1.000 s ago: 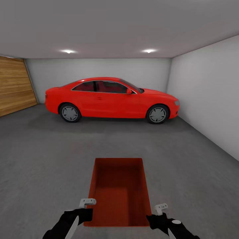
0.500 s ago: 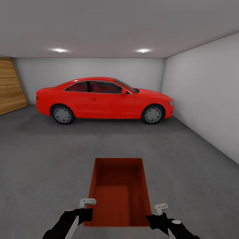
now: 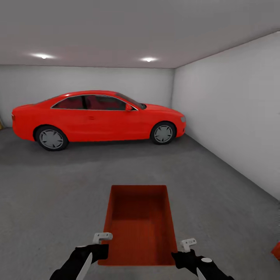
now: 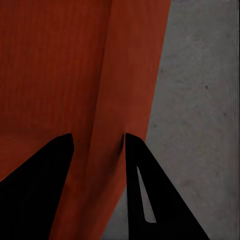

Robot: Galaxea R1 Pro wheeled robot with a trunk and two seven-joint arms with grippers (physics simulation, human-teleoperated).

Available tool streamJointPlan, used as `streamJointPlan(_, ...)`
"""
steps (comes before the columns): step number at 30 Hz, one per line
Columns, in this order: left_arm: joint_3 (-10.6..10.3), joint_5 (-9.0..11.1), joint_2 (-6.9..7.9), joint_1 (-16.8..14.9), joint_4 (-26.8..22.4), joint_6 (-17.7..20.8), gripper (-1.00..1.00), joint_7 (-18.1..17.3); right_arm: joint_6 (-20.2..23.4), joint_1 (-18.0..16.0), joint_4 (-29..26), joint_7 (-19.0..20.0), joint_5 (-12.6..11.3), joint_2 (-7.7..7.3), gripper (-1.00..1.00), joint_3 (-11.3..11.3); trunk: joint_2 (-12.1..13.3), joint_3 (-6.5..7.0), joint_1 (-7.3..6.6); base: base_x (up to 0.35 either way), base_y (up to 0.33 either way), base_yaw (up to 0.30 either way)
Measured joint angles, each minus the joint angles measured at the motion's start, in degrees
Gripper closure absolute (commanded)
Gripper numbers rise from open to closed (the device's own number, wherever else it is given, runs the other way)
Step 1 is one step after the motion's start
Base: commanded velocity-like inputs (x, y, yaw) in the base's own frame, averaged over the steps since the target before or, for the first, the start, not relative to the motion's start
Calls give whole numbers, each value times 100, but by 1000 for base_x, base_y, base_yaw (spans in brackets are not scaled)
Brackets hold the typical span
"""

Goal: Move the two storage containers from the living room to the garage. In the garage, place one container on the floor and stack the other container on top of it (either order is fine).

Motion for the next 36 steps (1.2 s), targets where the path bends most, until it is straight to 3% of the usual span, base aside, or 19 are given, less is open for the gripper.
streamJointPlan(28,-21,30,24,1,0,-1,100,-2,1,0,0,-21,-4,15,100,11,0,0,0,324,0,-276)
streamJointPlan(36,-20,28,24,0,0,-1,100,-2,1,-1,0,-22,-7,15,100,13,1,0,3,104,0,-276)
